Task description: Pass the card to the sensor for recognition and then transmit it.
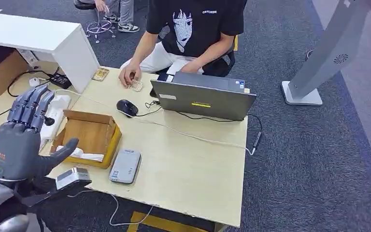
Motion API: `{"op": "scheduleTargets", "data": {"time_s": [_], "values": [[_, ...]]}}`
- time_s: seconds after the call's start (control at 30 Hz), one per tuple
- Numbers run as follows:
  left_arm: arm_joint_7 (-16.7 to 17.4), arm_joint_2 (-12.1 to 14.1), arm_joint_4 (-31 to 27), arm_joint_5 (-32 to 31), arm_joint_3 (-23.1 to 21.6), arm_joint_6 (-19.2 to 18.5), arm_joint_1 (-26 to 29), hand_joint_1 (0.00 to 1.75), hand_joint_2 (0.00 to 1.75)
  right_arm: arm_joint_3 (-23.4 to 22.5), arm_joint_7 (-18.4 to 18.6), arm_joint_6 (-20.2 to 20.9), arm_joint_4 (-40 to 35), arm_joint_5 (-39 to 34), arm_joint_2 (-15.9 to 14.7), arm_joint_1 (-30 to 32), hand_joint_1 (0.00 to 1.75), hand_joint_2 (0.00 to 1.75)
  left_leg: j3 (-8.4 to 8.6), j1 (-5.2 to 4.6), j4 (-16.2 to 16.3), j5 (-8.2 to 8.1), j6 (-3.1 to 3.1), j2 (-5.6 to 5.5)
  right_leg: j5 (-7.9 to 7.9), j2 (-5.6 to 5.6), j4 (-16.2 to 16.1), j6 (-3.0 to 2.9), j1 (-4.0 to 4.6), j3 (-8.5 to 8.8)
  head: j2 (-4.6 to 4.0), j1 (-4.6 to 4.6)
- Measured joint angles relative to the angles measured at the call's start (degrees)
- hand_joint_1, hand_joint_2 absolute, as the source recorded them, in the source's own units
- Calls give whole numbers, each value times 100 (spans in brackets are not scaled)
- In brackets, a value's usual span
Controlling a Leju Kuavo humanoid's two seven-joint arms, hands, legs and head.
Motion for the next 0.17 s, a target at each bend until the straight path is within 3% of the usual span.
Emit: {"op": "scheduleTargets", "data": {"time_s": [0.17], "values": [[-31, -44, -168, 20, 157, 7, 216, 0, 175, 122, 7, 0, -79, 5, 0, 40, 0, 175, 1, 0, 0, 1, 0, -3, 1, -3, 0, 0, 0, 2, 0, 0]]}}
